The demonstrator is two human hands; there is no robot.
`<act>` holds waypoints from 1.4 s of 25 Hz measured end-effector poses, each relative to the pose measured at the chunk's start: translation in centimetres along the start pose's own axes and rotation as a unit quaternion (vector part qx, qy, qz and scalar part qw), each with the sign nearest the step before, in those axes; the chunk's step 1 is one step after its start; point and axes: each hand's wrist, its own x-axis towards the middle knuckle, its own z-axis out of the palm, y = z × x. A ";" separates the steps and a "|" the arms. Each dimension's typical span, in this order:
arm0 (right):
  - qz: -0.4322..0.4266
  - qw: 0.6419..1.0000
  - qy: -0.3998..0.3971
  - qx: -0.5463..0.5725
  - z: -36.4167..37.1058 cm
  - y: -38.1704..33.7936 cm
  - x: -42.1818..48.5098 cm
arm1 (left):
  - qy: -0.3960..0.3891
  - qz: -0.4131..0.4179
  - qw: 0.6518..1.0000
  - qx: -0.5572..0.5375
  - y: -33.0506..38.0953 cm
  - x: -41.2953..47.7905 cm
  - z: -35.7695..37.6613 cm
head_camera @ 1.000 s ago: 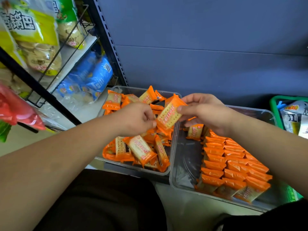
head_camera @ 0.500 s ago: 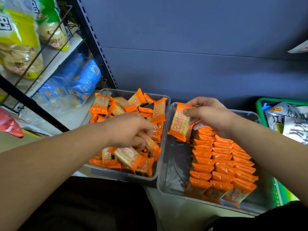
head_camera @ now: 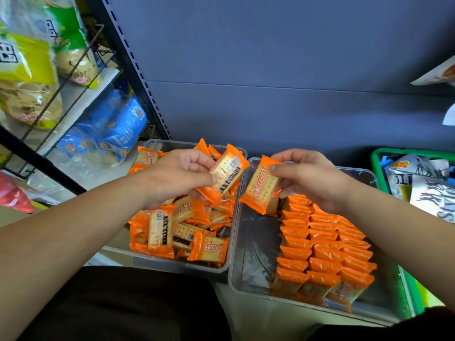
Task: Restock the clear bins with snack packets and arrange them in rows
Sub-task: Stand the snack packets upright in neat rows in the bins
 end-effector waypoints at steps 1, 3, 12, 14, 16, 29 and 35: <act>0.004 1.000 -0.005 0.016 -0.1 -0.1 -0.1 | 0.023 0.030 0.999 0.023 0.1 0.3 0.4; 0.016 0.998 -0.031 0.060 0.1 -0.1 -0.2 | 0.056 0.092 0.991 0.075 0.6 0.8 1.7; 0.032 0.984 -0.087 0.152 -0.3 -0.7 -0.3 | 0.068 0.154 0.971 0.171 1.2 2.6 5.3; 0.018 0.985 -0.073 0.157 -0.3 -0.6 -0.3 | 0.065 0.157 0.968 0.182 1.4 2.6 5.4; 0.014 0.984 -0.059 0.168 -0.4 -0.5 -0.3 | 0.047 0.172 0.967 0.184 1.6 2.5 5.5; 0.034 0.986 0.010 0.164 -2.1 0.6 0.5 | 0.070 0.111 0.978 0.163 2.1 2.4 1.8; 0.032 0.995 0.011 0.097 -1.9 0.9 0.5 | -0.025 0.111 0.982 0.148 1.9 2.2 2.2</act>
